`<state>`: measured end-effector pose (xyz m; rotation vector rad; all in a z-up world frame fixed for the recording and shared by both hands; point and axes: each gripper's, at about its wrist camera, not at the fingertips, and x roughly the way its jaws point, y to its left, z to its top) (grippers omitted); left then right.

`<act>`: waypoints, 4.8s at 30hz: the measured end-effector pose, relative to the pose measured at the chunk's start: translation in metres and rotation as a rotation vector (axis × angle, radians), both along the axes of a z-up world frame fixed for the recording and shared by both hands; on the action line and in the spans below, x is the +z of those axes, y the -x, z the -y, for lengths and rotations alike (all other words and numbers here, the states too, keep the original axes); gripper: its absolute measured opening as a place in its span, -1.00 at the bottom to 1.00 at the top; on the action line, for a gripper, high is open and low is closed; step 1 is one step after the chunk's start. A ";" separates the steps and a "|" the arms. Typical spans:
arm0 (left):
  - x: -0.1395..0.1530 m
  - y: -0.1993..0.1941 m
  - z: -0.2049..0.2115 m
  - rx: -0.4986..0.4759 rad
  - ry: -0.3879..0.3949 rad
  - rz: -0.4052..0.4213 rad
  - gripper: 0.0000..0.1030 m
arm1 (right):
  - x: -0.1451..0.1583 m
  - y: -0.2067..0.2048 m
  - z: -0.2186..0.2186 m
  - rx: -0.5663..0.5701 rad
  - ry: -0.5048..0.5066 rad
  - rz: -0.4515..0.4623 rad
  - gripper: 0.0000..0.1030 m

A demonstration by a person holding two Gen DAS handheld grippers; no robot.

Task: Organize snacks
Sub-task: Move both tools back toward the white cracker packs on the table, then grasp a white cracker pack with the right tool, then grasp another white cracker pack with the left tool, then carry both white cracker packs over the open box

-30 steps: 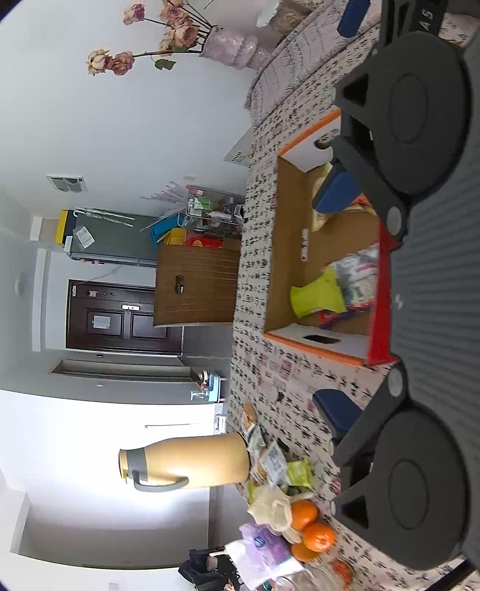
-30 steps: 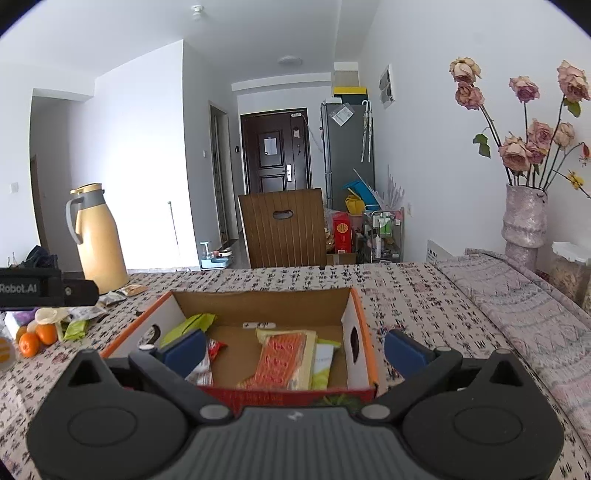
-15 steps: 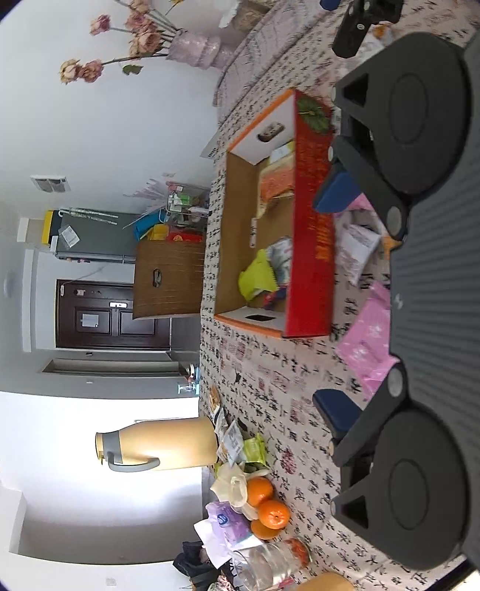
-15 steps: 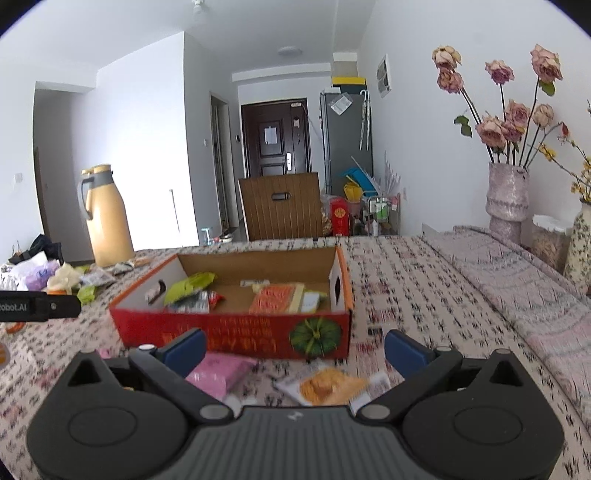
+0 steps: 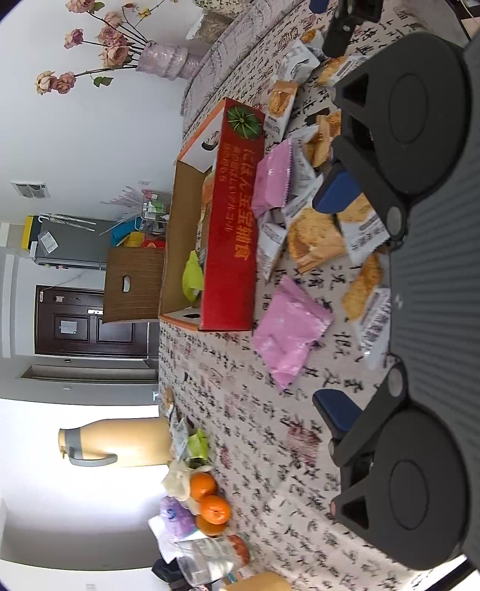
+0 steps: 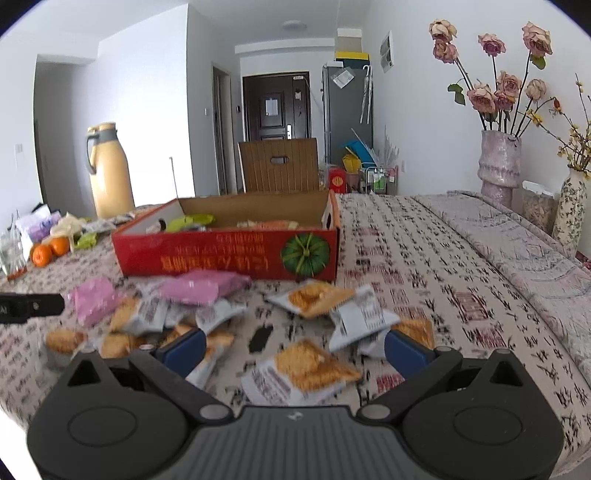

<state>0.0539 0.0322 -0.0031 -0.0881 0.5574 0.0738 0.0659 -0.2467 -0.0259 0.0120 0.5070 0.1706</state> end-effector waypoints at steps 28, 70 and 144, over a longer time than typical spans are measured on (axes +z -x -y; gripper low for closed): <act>-0.019 -0.010 0.002 -0.020 0.016 -0.042 1.00 | -0.038 -0.032 -0.009 -0.156 0.020 -0.107 0.48; -0.021 -0.001 0.002 -0.021 0.021 -0.050 1.00 | -0.038 -0.012 -0.002 -0.068 -0.004 -0.051 -0.07; 0.040 -0.052 0.011 -0.094 0.003 0.094 -0.32 | 0.025 -0.039 -0.024 -0.022 -0.090 0.142 -0.24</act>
